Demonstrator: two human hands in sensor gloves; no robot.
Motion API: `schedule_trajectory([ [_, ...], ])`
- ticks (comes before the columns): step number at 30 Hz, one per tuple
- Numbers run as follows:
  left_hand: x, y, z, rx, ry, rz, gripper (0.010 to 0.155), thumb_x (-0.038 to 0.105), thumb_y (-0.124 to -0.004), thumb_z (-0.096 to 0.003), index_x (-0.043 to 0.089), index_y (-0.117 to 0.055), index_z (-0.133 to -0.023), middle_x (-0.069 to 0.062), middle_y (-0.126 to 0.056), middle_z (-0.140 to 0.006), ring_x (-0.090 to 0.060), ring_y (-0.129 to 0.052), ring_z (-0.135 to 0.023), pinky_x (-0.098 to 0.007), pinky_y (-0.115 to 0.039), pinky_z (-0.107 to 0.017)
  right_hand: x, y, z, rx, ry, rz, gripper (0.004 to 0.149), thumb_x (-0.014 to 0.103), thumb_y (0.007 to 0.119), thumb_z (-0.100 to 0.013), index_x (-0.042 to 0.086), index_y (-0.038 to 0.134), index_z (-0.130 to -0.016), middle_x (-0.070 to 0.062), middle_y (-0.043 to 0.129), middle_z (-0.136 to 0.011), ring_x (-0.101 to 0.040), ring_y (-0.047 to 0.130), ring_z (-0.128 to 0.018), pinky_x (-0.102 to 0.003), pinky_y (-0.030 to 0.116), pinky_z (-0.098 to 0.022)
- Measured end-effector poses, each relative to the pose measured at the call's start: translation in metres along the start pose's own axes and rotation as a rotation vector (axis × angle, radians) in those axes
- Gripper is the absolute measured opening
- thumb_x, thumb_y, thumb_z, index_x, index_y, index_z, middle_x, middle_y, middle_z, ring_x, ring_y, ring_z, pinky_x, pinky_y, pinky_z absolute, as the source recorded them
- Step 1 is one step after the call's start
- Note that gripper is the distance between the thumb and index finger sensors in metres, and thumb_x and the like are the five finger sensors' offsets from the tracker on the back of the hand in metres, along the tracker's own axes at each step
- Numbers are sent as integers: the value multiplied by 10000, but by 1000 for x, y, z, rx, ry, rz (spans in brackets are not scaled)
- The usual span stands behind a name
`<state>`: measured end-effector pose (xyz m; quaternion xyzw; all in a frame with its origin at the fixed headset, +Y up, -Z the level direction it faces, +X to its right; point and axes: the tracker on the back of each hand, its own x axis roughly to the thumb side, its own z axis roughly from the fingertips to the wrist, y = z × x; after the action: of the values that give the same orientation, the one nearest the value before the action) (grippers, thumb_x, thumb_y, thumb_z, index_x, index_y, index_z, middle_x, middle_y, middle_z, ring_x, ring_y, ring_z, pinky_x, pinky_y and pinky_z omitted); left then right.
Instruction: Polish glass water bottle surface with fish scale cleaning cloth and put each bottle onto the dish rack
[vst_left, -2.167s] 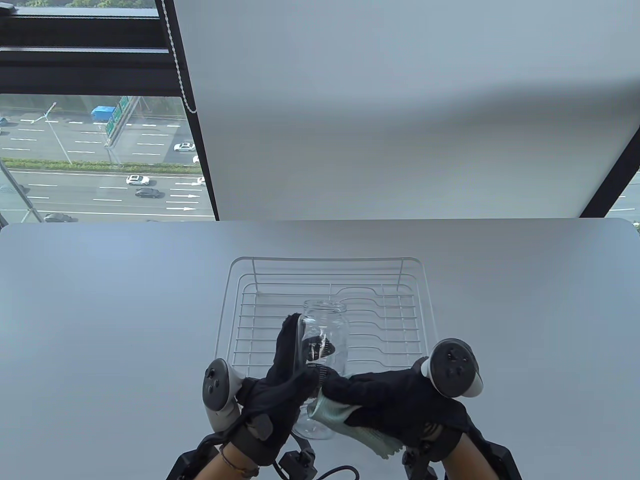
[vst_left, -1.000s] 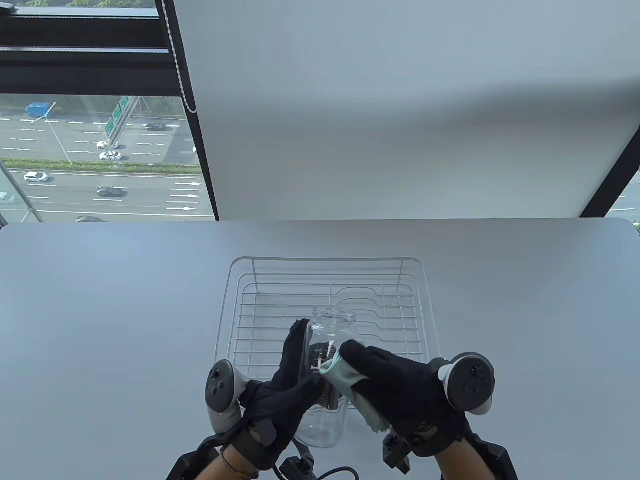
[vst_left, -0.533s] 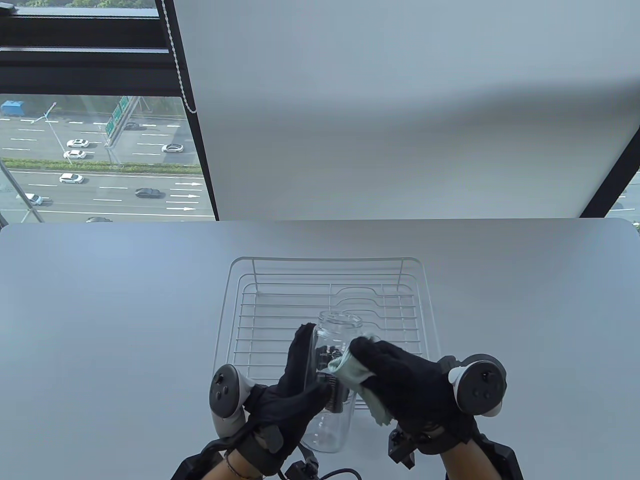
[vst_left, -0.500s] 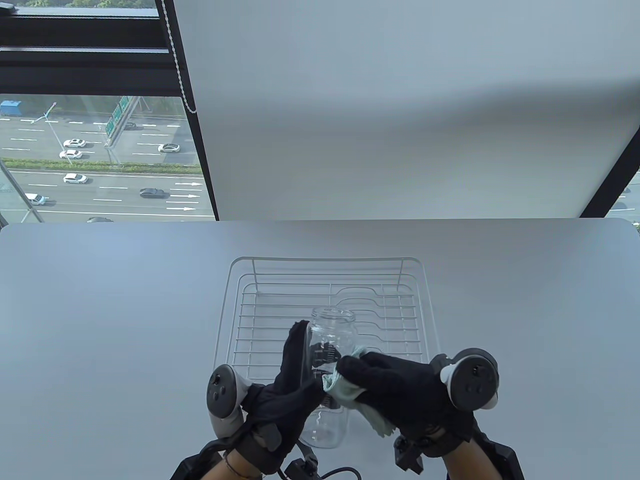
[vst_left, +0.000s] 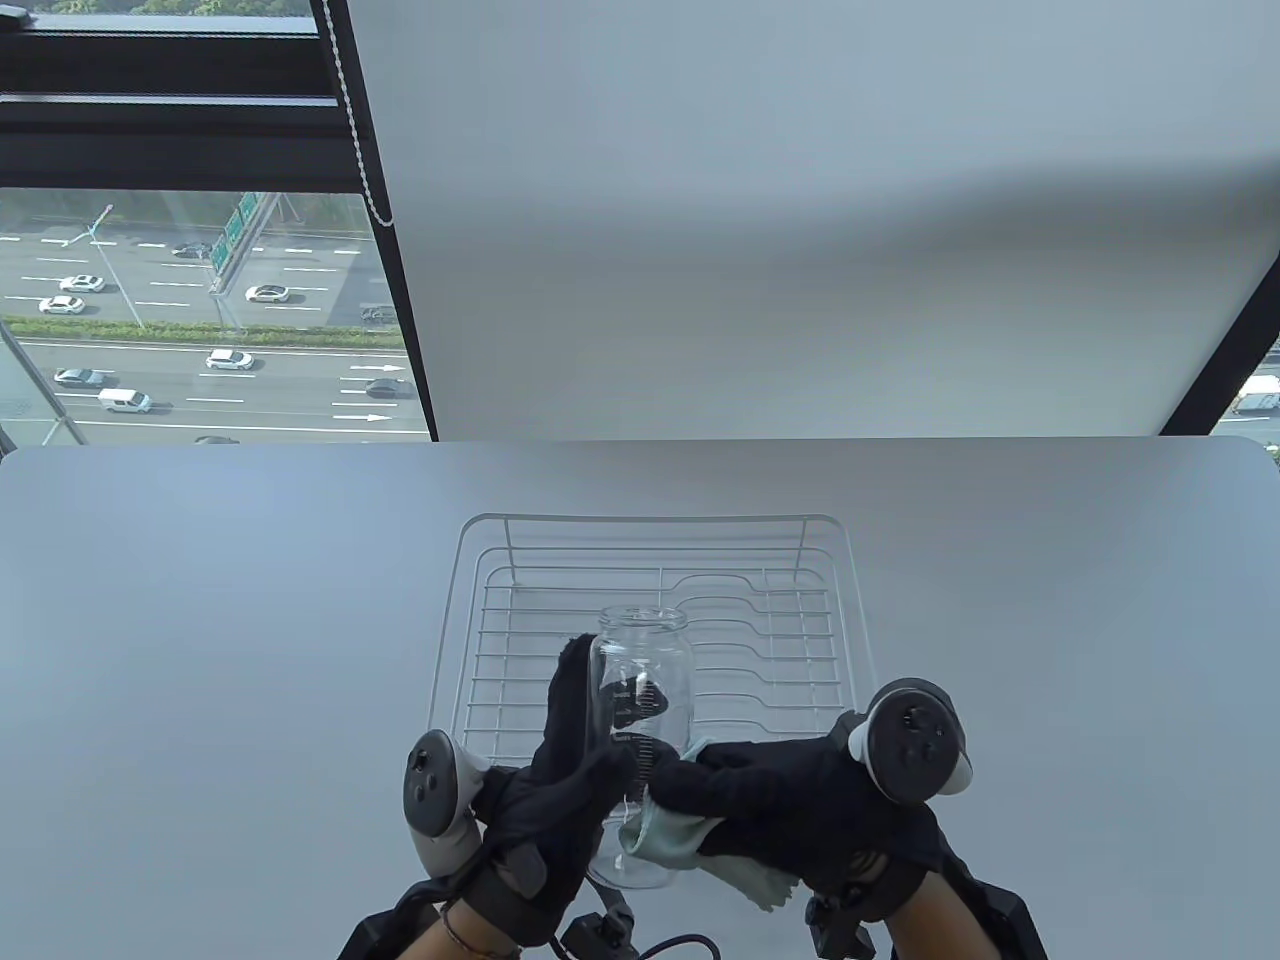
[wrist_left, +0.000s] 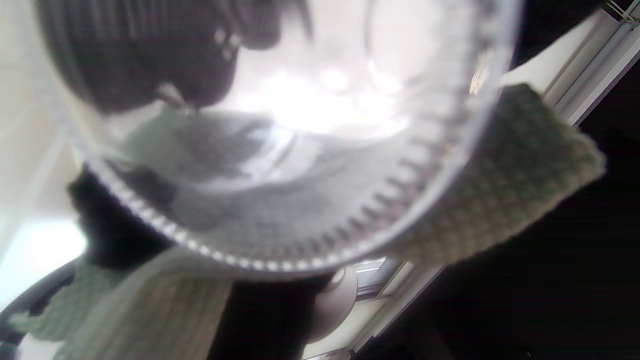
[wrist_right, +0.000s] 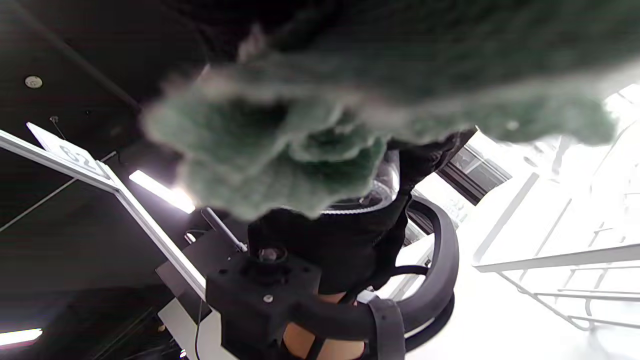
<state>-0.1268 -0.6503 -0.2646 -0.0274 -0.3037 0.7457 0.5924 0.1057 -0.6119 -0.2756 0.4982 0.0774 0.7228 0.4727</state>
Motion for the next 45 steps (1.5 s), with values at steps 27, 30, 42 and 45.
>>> schedule_trajectory([
  [27, 2, 3, 2, 1, -3, 8, 925, 674, -705, -556, 266, -94, -1118, -236, -415, -1091, -500, -856, -738, -593, -821, -512, -1, 6, -4, 77, -13, -54, 550, 359, 866, -517, 536, 620, -976, -155, 871, -708, -243, 974, -501, -507, 812, -470],
  [30, 3, 2, 0, -20, 15, 3, 934, 661, -725, -550, 264, -97, -1116, -246, -412, -1090, -514, -849, -736, -606, -812, -510, -5, -2, 4, -155, 3, -31, 592, 362, 841, -528, 548, 549, -1009, -141, 857, -753, -247, 957, -539, -510, 796, -494],
  [42, 1, 6, 1, 22, 4, 14, 934, 666, -715, -551, 254, -92, -1113, -244, -409, -1088, -510, -848, -735, -602, -813, -509, -2, 5, -2, -39, 20, -6, 570, 363, 851, -524, 544, 590, -997, -153, 859, -736, -249, 962, -525, -511, 801, -483],
  [45, 0, 4, 0, -18, 25, -9, 937, 666, -724, -548, 251, -106, -1118, -247, -425, -1085, -511, -857, -726, -601, -820, -501, -1, -1, 6, -309, 32, 48, 583, 387, 815, -539, 532, 534, -1028, -138, 847, -783, -248, 952, -561, -508, 793, -506],
])
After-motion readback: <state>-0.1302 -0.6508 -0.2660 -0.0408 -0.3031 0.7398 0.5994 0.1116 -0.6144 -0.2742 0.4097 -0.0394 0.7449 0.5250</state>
